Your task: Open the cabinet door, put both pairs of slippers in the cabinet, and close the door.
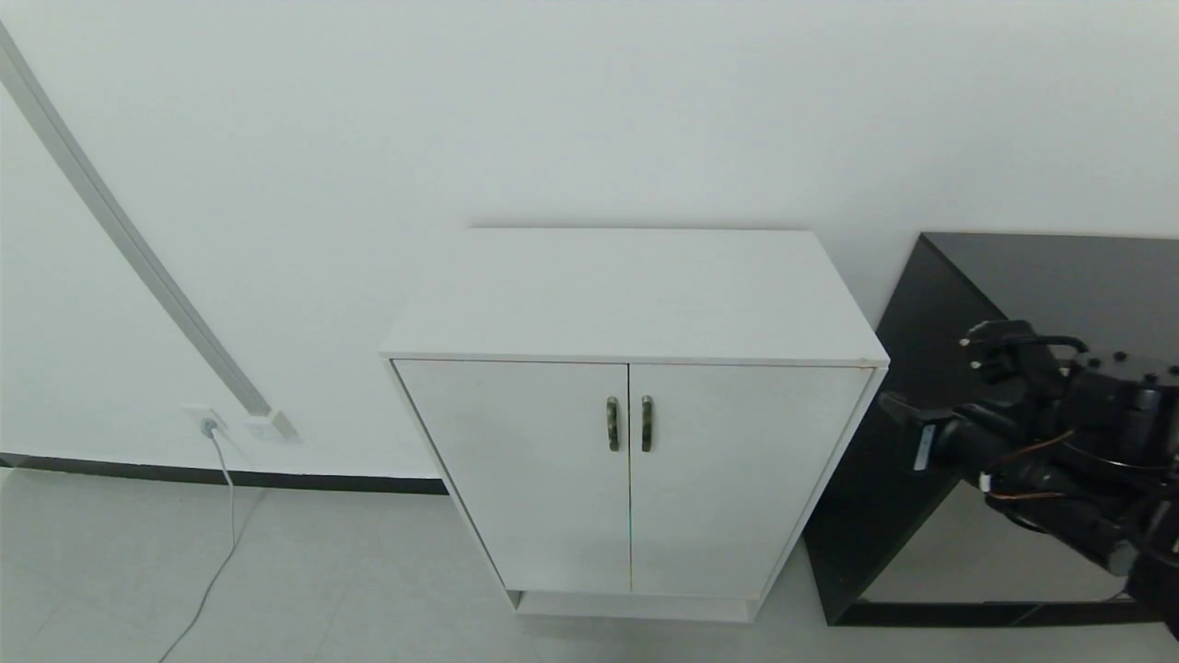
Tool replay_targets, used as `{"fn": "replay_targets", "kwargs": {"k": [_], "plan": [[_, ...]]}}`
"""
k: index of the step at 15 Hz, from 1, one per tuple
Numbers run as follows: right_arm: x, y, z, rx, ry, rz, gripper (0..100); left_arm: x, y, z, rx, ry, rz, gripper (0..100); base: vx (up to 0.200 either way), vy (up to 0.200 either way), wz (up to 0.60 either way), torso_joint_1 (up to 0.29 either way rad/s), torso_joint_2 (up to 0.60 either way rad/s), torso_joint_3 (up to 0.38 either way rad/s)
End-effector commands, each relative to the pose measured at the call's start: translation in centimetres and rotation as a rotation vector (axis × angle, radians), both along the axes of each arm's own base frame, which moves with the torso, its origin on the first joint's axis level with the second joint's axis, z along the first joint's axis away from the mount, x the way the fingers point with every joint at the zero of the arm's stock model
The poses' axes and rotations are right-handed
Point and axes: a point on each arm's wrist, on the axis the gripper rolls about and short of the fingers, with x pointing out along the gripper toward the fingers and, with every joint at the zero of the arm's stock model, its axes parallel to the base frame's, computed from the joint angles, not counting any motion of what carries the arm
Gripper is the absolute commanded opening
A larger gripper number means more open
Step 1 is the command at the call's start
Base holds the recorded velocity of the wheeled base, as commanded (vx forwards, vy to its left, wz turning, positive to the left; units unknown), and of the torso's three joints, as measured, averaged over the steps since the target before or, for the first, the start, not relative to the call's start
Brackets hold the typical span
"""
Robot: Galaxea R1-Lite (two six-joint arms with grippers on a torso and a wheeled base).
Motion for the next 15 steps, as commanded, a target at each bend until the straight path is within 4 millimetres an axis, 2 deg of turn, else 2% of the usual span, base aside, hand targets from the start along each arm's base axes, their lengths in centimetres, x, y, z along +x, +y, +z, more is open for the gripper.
{"fn": "replay_targets", "kwargs": {"k": [1, 3, 5, 7, 8, 9, 10, 11, 12, 15], "plan": [[-5.9, -5.3, 2.4, 0.001, -0.057, -0.212, 0, 0.0, 0.0, 0.0, -0.001, 0.0, 0.001, 0, 0.0, 0.0, 0.0, 0.0, 0.0, 0.0], [-9.5, -7.1, 3.0, -0.006, -0.028, -0.284, 0, 0.0, 0.0, 0.0, -0.001, 0.0, 0.001, 0, 0.0, 0.0, 0.0, 0.0, 0.0, 0.0], [-13.4, -7.6, 2.7, -0.012, 0.014, -0.292, 0, 0.0, 0.0, 0.0, -0.004, 0.0, 0.001, 0, 0.0, 0.0, 0.0, 0.0, 0.0, 0.0], [-16.6, -7.8, 1.9, -0.016, 0.036, -0.287, 0, 0.0, 0.0, 0.0, -0.004, 0.0, 0.001, 0, 0.0, 0.0, 0.0, 0.0, 0.0, 0.0], [-18.6, -7.9, 1.0, -0.019, 0.052, -0.281, 0, 0.0, 0.0, 0.0, -0.004, 0.002, 0.001, 0, 0.0, 0.0, 0.0, 0.0, 0.0, 0.0], [-19.6, -8.0, 0.4, -0.018, 0.057, -0.274, 0, 0.0, 0.0, 0.0, -0.004, 0.0, 0.001, 0, 0.0, 0.0, 0.0, 0.0, 0.0, 0.0], [-21.9, -8.1, -1.0, -0.014, 0.061, -0.24, 0, 0.0, 0.0, 0.0, -0.002, 0.002, 0.001, 0, 0.0, 0.0, 0.0, 0.0, 0.0, 0.0], [-22.3, -8.1, -1.2, -0.012, 0.06, -0.234, 0, 0.0, 0.0, 0.0, -0.002, 0.002, 0.001, 0, 0.0, 0.0, 0.0, 0.0, 0.0, 0.0], [-24.5, -8.2, -2.8, -0.01, 0.062, -0.207, 0, 0.0, 0.0, 0.0, -0.002, 0.002, 0.001, 0, 0.0, 0.0, 0.0, 0.0, 0.0, 0.0], [-26.5, -8.2, -5.3, 0.005, 0.043, -0.139, 0, 0.0, 0.0, 0.0, -0.002, 0.002, 0.001, 0, 0.0, 0.0, 0.0, 0.0, 0.0, 0.0]]}}
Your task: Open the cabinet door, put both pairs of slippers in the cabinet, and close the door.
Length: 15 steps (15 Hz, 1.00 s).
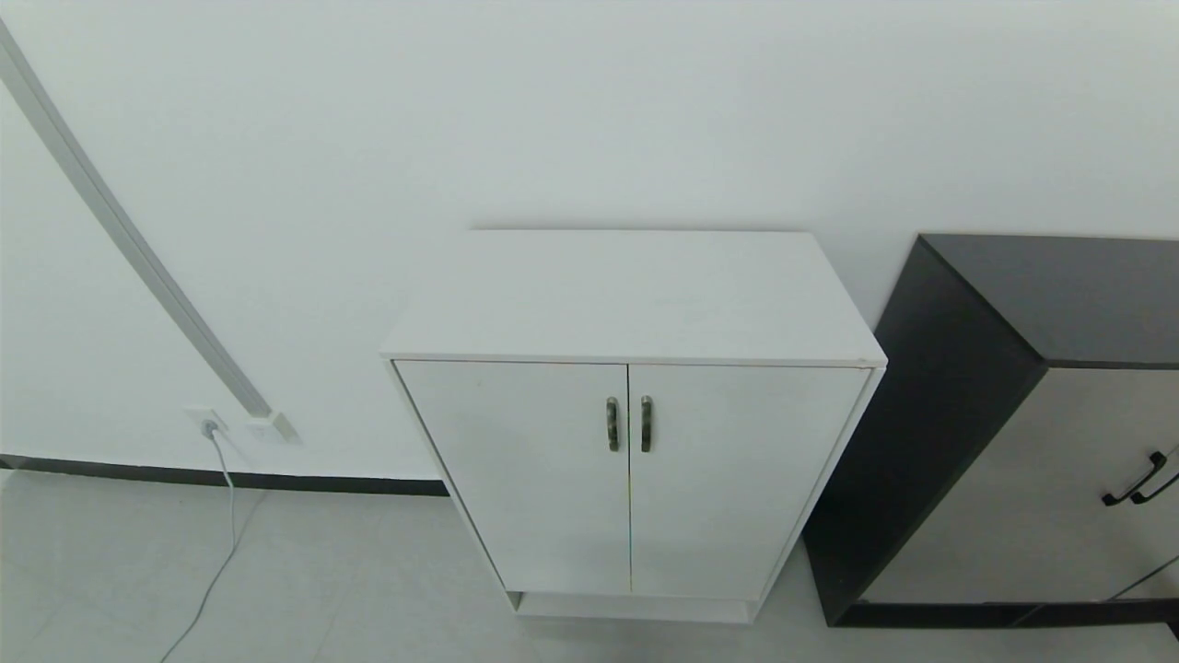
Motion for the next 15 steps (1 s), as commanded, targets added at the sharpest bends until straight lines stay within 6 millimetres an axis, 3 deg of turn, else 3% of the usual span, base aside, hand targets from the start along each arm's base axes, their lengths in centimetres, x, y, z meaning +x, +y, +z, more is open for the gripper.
{"fn": "replay_targets", "kwargs": {"k": [1, 12, 14, 15], "plan": [[-2.54, -0.13, -2.95, 0.015, -0.096, 0.038, 0, 0.01, 0.0, 0.0, 0.0, 0.001, 0.0, 0, 0.0, 0.0, 0.0, 0.0, 0.0, 0.0], [-2.49, -0.18, -3.44, 0.008, -0.173, 0.019, 0, 0.01, -0.01, 0.0, 0.004, 0.001, -0.003, 0, 0.0, 0.0, 0.0, 0.0, 0.0, 0.0], [-2.21, 0.04, -3.43, 0.076, -0.238, 0.094, 0, 0.01, -0.01, 0.0, 0.004, 0.001, -0.003, 0, 0.0, 0.0, 0.0, 0.0, 0.0, 0.0], [-2.19, 0.01, -3.42, 0.026, -0.249, 0.088, 0, 0.01, -0.01, 0.0, 0.005, 0.001, -0.003, 0, 0.0, 0.0, 0.0, 0.0, 0.0, 0.0]]}}
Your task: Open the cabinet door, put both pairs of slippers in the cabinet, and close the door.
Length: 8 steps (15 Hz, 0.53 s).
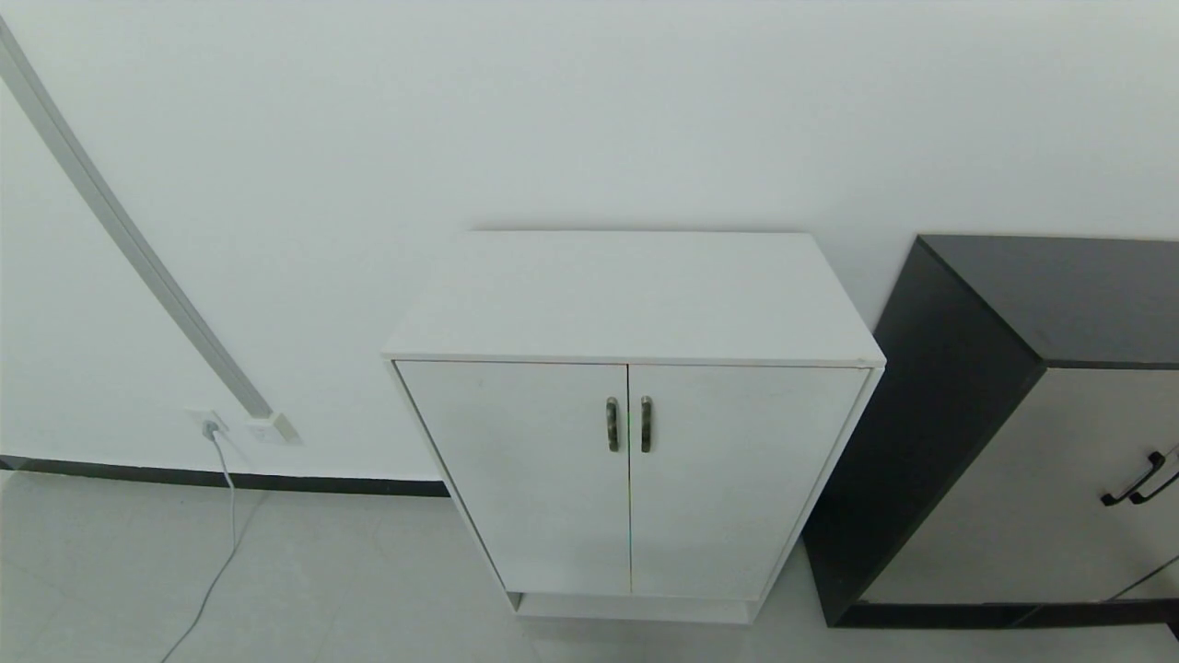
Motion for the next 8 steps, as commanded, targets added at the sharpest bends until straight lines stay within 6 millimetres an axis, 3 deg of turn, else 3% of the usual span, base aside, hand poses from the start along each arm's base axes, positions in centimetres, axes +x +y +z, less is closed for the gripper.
{"fn": "replay_targets", "kwargs": {"k": [1, 8], "plan": [[0.17, -0.1, -0.43, -0.079, 0.019, -0.048, 0, 0.01, 0.0, 0.0, 0.0, 0.001, 0.0, 0, 0.0, 0.0, 0.0, 0.0, 0.0, 0.0], [0.16, -0.19, -1.05, -0.043, 0.079, -0.089, 0, 0.01, 0.0, 0.0, 0.0, 0.001, 0.0, 0, 0.0, 0.0, 0.0, 0.0, 0.0, 0.0]]}}
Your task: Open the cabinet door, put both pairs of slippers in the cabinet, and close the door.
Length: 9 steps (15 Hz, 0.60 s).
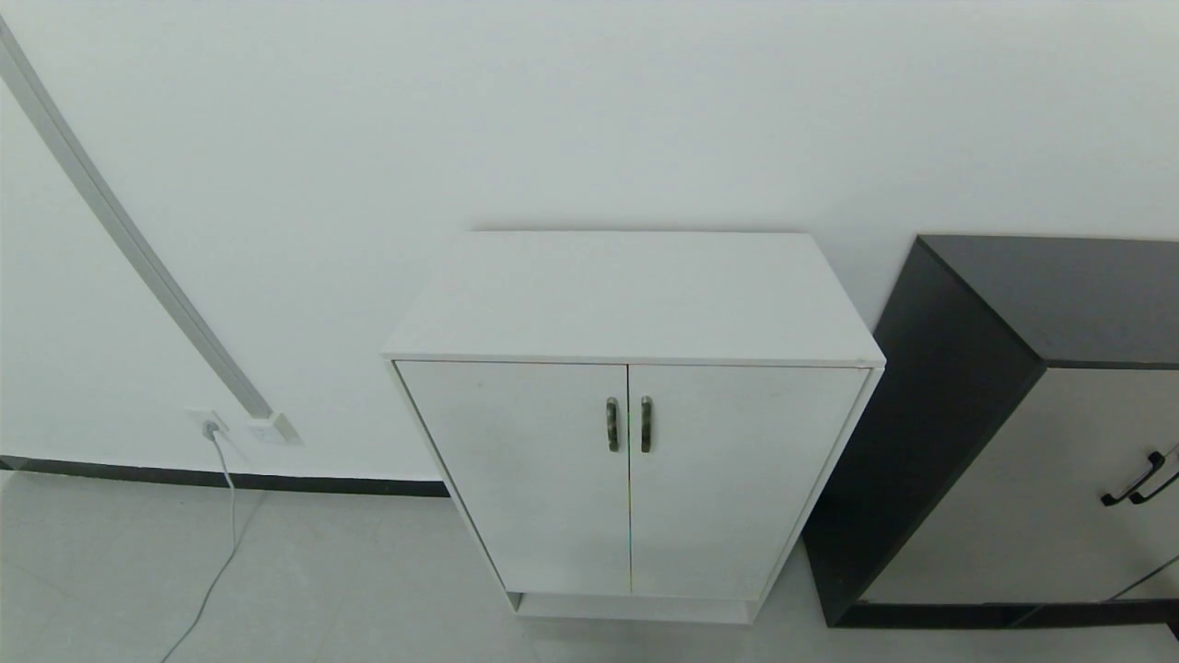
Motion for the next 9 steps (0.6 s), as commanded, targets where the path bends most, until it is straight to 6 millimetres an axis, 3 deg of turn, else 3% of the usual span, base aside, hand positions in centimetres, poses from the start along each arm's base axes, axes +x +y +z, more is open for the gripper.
{"fn": "replay_targets", "kwargs": {"k": [1, 9], "plan": [[0.07, 0.01, -0.08, 0.003, 0.014, 0.004, 0, 0.01, 0.0, 0.0, 0.0, 0.001, 0.0, 0, 0.0, 0.0, 0.0, 0.0, 0.0, 0.0], [-0.09, 0.22, -0.08, 0.001, -0.01, -0.133, 0, 0.01, 0.0, 0.0, 0.0, 0.001, 0.002, 0, 0.0, 0.0, 0.0, 0.0, 0.0, 0.0]]}}
